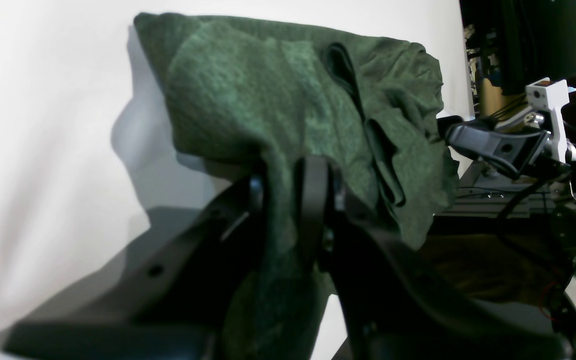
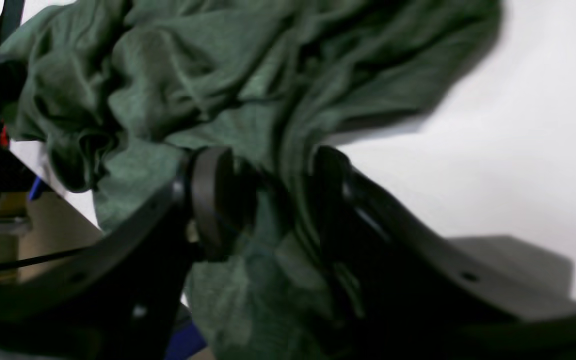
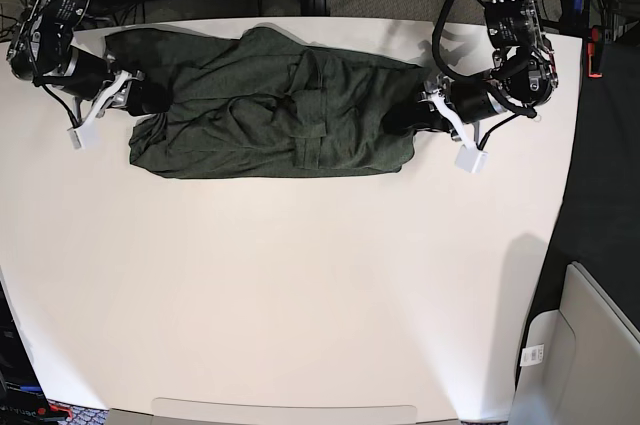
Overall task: Fold the T-shirt properly
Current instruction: 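Push the right gripper's shirt end inward toward the left gripper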
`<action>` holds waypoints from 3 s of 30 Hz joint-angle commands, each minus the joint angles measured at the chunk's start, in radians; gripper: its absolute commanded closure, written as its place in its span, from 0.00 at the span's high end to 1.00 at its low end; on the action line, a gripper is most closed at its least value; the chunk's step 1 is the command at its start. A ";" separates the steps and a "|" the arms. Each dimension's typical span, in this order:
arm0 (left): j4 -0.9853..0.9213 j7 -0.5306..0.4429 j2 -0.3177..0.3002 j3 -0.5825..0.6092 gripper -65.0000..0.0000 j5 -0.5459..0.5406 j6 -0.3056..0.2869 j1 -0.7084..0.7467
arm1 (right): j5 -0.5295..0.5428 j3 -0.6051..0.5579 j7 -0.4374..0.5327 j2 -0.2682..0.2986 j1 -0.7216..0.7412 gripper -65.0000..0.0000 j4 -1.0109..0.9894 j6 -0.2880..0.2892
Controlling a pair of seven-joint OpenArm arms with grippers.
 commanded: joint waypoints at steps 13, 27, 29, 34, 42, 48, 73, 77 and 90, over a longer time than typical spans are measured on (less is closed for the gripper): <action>0.015 0.004 -0.006 -0.003 0.05 -0.032 -0.002 -0.013 | -0.041 -0.034 0.023 -0.072 0.014 0.53 0.014 0.005; 0.015 0.004 -0.006 -0.003 0.05 -0.032 -0.002 0.000 | 0.048 -0.028 0.016 -0.069 0.009 0.16 0.020 0.005; 0.015 0.004 -0.006 -0.003 0.05 -0.032 -0.002 0.000 | 0.083 -0.017 0.016 -0.051 0.006 0.14 0.020 0.005; 0.016 0.004 -0.006 -0.003 0.05 -0.034 -0.002 0.000 | 0.127 0.044 0.014 -0.031 0.006 0.14 0.020 0.005; 0.016 0.004 -0.006 -0.004 0.15 -0.034 -0.002 0.001 | 0.147 0.116 0.006 -0.011 0.012 0.14 0.020 0.005; 0.016 0.002 -0.006 -0.004 0.21 -0.032 -0.002 0.001 | 0.140 0.066 0.006 -0.011 0.004 0.24 0.020 0.005; 0.016 -0.001 -0.006 -0.006 0.21 -0.032 -0.002 0.016 | -0.066 -0.098 0.014 -0.125 0.037 0.59 0.016 0.005; 0.018 -0.002 -0.006 -0.006 0.21 -0.032 -0.002 0.026 | -0.060 -0.103 0.014 -0.129 0.032 0.40 0.017 0.005; 0.016 -0.005 -0.007 -0.006 0.21 -0.027 -0.002 0.027 | 0.055 -0.036 0.010 -0.128 0.032 0.08 0.022 0.005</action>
